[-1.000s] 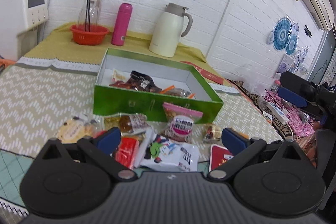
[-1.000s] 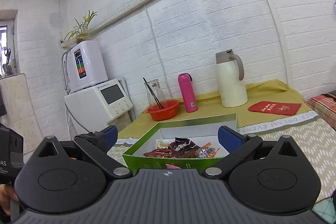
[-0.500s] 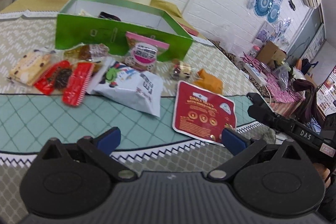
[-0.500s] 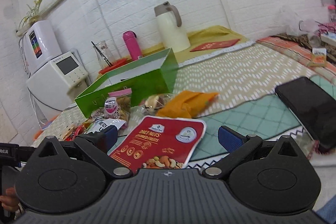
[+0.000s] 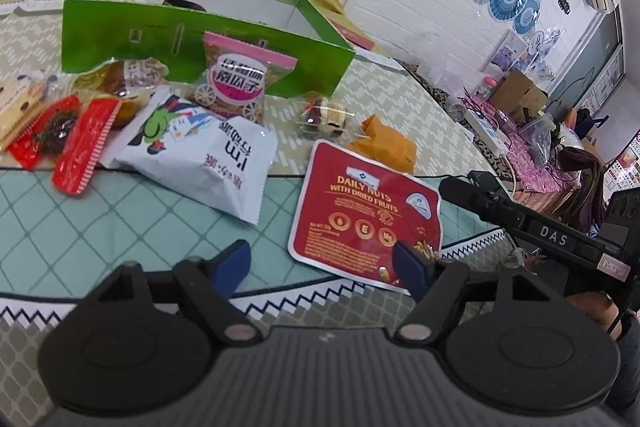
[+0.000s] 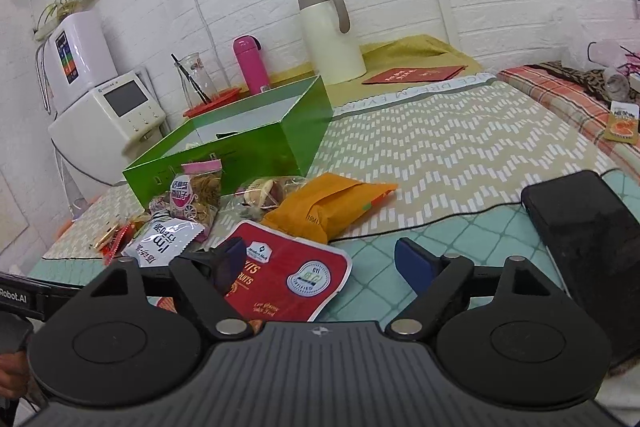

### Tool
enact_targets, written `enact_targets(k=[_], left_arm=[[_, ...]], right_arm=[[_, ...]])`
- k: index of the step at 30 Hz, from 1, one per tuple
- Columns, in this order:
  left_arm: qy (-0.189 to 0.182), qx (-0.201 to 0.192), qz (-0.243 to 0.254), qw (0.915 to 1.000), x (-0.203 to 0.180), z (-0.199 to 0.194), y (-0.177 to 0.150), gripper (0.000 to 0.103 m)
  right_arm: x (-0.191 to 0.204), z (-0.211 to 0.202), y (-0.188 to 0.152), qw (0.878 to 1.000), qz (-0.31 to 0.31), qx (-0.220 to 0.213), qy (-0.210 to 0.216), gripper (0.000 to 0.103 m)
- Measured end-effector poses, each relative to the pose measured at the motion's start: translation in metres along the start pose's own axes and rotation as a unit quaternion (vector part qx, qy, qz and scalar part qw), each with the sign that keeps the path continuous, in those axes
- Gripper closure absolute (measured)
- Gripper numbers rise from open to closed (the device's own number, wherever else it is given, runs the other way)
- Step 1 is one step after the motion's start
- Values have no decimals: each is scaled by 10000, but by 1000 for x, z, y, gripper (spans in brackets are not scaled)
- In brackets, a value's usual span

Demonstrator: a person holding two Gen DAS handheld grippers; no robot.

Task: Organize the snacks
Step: 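Move both grippers back to the red Daily Nuts pouch and grasp it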

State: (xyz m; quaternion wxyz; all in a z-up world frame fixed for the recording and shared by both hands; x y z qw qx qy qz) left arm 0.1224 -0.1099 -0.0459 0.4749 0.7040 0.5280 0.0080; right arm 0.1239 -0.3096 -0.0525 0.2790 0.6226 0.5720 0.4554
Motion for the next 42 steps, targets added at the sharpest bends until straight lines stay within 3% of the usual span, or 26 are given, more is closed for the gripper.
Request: enact_targets(k=[5,8,10,13,16,21,23,25,27,29,33,42], left_arm=[[-42,137,39,9999,-5,3,0,48],[-96,198,-6,9998,-5,4,0,54],[-160,233,-74,9996,-6,6,0,59],[-203,239,-97,9995,-8,10,0,70],[-545,294,-395,9973,-10,17,-1,82],[-679,120,-751,9948,-7,19,4,80],[-549,35,-854,9948,-3,14,6,57],[-91,-158,-707,9973,1,5,9,39],[225,-225,-299,9990,1,2,12,39],[62,26,-199,9998,-1,9,10,39],[28,163,85,9998,-8,16,11,40],[-263,73,5,9996,-13,33,17,41]], right_arm=[[-8,21,3,9997,-120,212,-35,0],[-9,25,0,9993,-58,353,130,31],[-8,24,-4,9988,7,415,265,63],[-9,19,-8,9988,71,404,280,69],[-10,14,-11,9988,29,389,305,72],[-12,13,-12,9987,82,368,351,73],[-14,13,-12,9983,194,366,408,74],[-15,13,-12,9983,216,347,422,77],[-14,12,-12,9985,194,337,381,78],[-14,12,-12,9986,194,334,369,78],[-13,13,-13,9985,177,354,377,78],[-11,13,-12,9983,35,416,395,77]])
Point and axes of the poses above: each gripper's, at about its wrist camera, not at the fingertips, and z roughly the way its jaws point, x to its left, y to its top, the point moved 7 cm from there along z, roughly the way its jaws point, and after that the axes turned 7 degrees about -y, right-handed, at the moved point
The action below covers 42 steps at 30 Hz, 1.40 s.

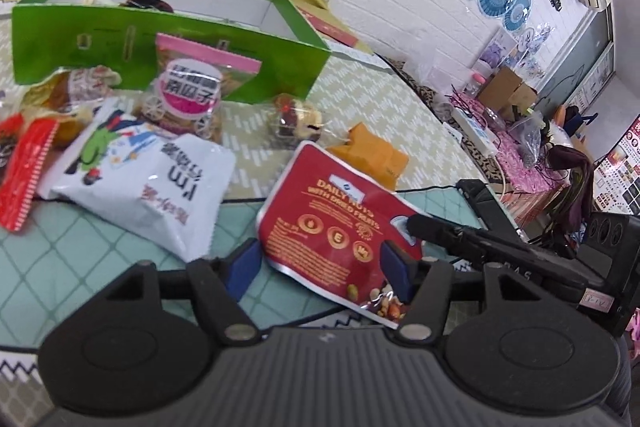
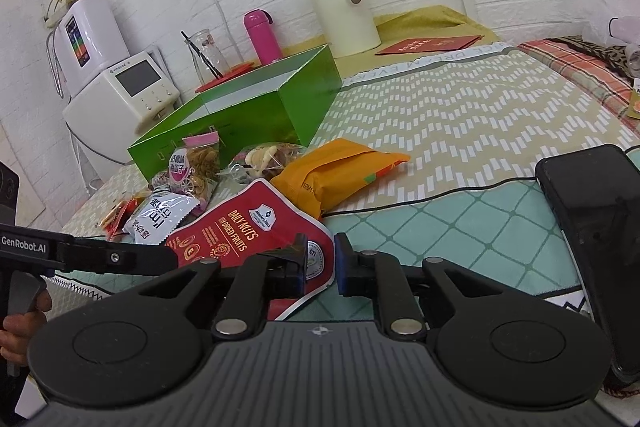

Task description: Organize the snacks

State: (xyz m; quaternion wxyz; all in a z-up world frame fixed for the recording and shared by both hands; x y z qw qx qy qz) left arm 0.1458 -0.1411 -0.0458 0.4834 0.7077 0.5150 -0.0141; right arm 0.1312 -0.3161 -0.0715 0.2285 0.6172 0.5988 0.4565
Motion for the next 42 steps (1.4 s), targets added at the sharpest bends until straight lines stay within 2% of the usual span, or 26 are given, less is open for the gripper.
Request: enact_targets(k=[2,3,4,5,7,10,17,27,35,42], left_arm=[[-51,2,-48,10000,-1,5,2,56],[-65,-13,-75,9999,-1,7,3,57],[-54,-20,-103,9999,1,8,4,65],[-63,-33,-137,9999,1,9,6,69],[-112,-33,-249,9996,4,10,7,76],[-206,-27,-472,9987,9,9,7,80],[-374,-150,-480,9980,4,-10,11,82],[-581,-631,-321,9958,-2,-47,35,82],[-560,-1050,-169,9928,6,-65,73,82],[-470,-1246,-202,9909,30,-63,113,82]], right_arm=[[0,0,1,10000,13,1,5,77],[-1,0,1,10000,17,-1,11,78],[-1,0,1,10000,28,-3,11,80],[-1,0,1,10000,25,-5,-9,82],[-2,1,1,10000,-3,-22,-74,93],[-4,0,0,9999,110,-48,-82,96],[6,-16,7,9997,82,-215,-71,99],[35,-39,41,9974,-147,-707,69,99],[59,-27,79,9945,-330,-968,203,99],[72,3,114,9930,-363,-1099,249,99]])
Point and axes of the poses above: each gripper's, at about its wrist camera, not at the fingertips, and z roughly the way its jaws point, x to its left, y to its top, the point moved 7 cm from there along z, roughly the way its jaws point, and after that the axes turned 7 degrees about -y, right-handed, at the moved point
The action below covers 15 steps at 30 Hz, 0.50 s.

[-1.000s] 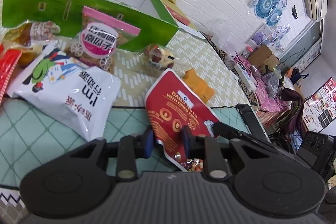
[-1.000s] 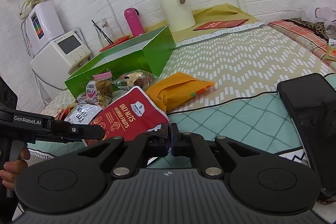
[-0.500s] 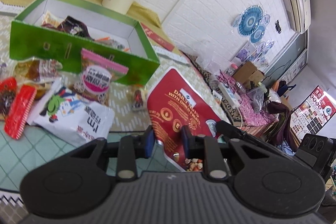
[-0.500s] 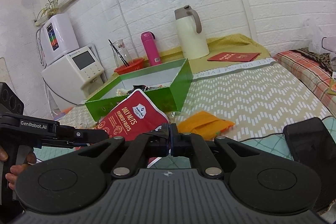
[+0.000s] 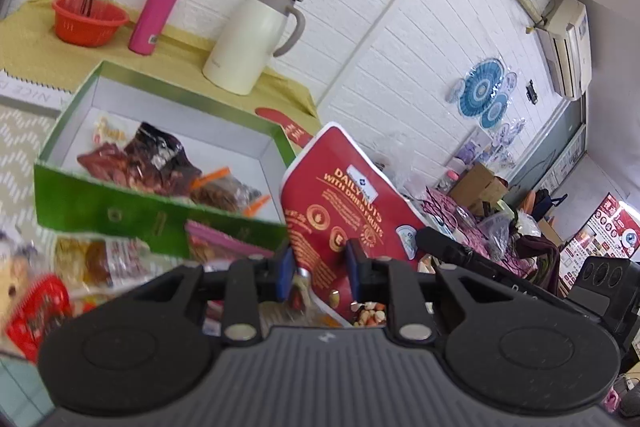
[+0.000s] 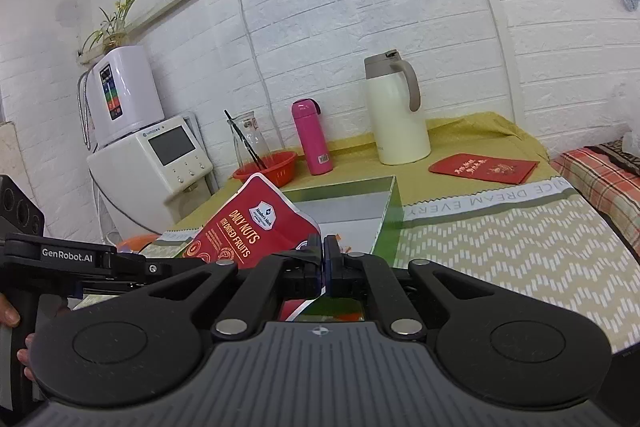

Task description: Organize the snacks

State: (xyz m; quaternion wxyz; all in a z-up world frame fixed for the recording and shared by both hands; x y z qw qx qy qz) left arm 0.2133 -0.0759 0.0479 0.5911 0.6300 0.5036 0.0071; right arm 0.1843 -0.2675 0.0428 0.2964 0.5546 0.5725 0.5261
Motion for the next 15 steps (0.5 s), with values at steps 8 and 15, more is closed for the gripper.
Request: enact_targets(k=[8,15], left_arm=[[132,-22,-177,9998,37,22,38,82],[310,111,-334,9989,72,48,66,82]], right_arm=[[1,48,18,9999,135,45,22,98],[-3,96,24,9987,451,237,61,97]])
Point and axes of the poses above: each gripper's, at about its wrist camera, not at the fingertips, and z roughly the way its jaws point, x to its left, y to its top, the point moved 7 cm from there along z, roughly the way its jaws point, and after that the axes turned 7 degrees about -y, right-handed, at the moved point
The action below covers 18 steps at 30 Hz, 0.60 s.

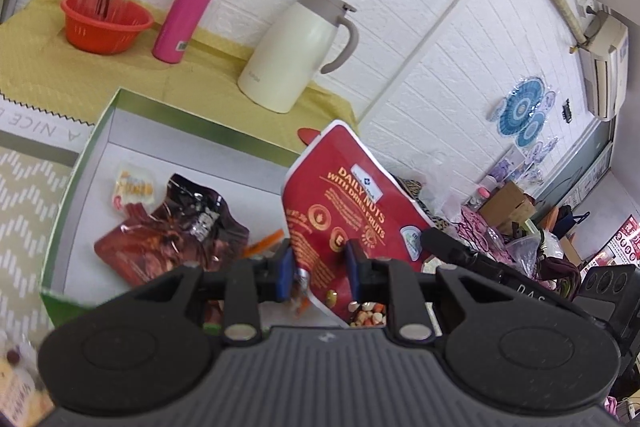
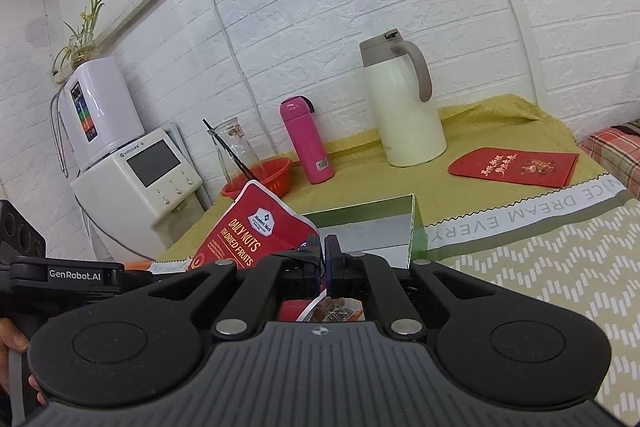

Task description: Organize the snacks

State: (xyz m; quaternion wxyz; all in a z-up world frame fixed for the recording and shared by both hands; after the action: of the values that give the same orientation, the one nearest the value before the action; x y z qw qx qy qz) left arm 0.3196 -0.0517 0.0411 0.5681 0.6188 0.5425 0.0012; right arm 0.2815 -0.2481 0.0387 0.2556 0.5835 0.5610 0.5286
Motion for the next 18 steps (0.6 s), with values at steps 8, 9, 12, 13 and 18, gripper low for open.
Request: enact_targets(k=[8,9,12,13,18], left_arm=[[191,271,-129,9994,31,32,11,81],[203,293,-165,9992,34,35,12,81],[219,369,-262,9987,42,43,12,81],[233,396,-271,9986,44,45,11,81],[313,464,-303,9980,51,54,10,80]], right_arm=[[-10,43,-6,9993,40,333,-151,97],[-11,46,-6,9992,71,357,-151,97],[-16,55,-7,9989,121,416,-176,97],[-17,59,-8,9987,115,444,-199,97],[-20,71,-12,9982,0,528,-297,97]])
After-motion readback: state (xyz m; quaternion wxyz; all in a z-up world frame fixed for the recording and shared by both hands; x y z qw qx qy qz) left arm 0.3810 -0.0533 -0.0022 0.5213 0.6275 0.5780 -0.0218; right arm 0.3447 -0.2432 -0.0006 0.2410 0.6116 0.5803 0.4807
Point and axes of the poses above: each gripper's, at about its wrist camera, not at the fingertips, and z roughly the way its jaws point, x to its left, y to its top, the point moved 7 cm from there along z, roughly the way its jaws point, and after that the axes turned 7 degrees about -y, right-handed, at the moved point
